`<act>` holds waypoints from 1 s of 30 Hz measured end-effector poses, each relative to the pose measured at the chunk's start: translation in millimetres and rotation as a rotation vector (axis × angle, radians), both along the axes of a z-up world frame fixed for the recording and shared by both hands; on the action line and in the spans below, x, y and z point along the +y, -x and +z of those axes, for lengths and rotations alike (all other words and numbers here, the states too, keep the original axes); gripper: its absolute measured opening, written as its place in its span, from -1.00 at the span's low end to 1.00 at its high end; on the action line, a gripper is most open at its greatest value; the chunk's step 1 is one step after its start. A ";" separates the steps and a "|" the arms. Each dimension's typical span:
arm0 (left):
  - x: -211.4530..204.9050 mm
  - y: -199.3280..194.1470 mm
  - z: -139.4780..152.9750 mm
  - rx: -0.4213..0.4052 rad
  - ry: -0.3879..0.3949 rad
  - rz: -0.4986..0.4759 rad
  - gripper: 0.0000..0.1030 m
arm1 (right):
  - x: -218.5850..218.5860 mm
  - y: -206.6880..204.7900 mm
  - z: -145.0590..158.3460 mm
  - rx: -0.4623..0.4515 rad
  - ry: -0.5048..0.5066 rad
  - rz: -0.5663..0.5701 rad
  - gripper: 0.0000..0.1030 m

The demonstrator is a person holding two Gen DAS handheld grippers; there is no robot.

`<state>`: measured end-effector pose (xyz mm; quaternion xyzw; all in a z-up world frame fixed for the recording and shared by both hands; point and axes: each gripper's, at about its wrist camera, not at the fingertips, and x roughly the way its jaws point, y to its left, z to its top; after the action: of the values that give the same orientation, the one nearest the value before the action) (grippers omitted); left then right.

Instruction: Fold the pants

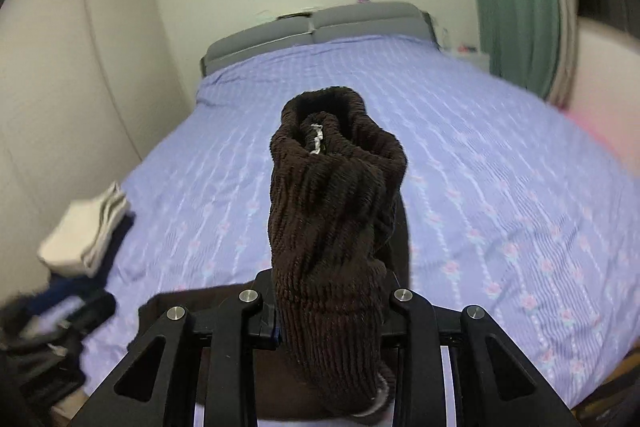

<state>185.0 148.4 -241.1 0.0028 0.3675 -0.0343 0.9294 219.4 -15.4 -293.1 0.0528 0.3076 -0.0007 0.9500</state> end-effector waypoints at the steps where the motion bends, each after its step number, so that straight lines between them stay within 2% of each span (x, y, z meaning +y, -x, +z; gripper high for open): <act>1: 11.2 2.4 -1.0 0.000 0.006 0.011 0.41 | 23.4 0.2 -4.1 -0.005 0.052 0.025 -0.40; 5: 58.1 10.6 -4.2 -0.014 0.003 0.063 0.41 | 94.3 2.6 -20.3 -0.005 0.152 0.125 -0.40; 8: 87.0 19.0 -13.2 -0.010 -0.014 0.087 0.41 | 131.7 5.0 -34.4 0.005 0.200 0.191 -0.40; 13: 129.8 24.0 -39.0 0.034 0.018 0.161 0.41 | 178.0 5.1 -79.7 0.062 0.323 0.317 -0.40; 15: 142.4 25.5 -48.0 0.050 0.037 0.196 0.41 | 191.5 8.1 -99.1 0.091 0.396 0.357 -0.36; 17: 149.1 28.7 -54.1 0.058 0.047 0.216 0.41 | 207.7 16.0 -115.2 0.099 0.512 0.388 -0.28; 20: 157.4 33.4 -56.4 0.061 0.069 0.234 0.41 | 223.0 32.2 -120.0 0.066 0.652 0.401 -0.10; 25: 165.4 36.4 -50.7 0.052 0.070 0.244 0.41 | 229.4 47.1 -118.6 0.066 0.737 0.404 -0.06; 30: 174.4 35.5 -43.3 0.041 0.073 0.262 0.41 | 238.0 61.8 -106.3 0.046 0.806 0.432 0.10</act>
<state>149.5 322.8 -284.5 -0.0796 0.3821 0.0738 0.9177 157.6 222.6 -399.4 -0.3865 0.3077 0.0765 0.8661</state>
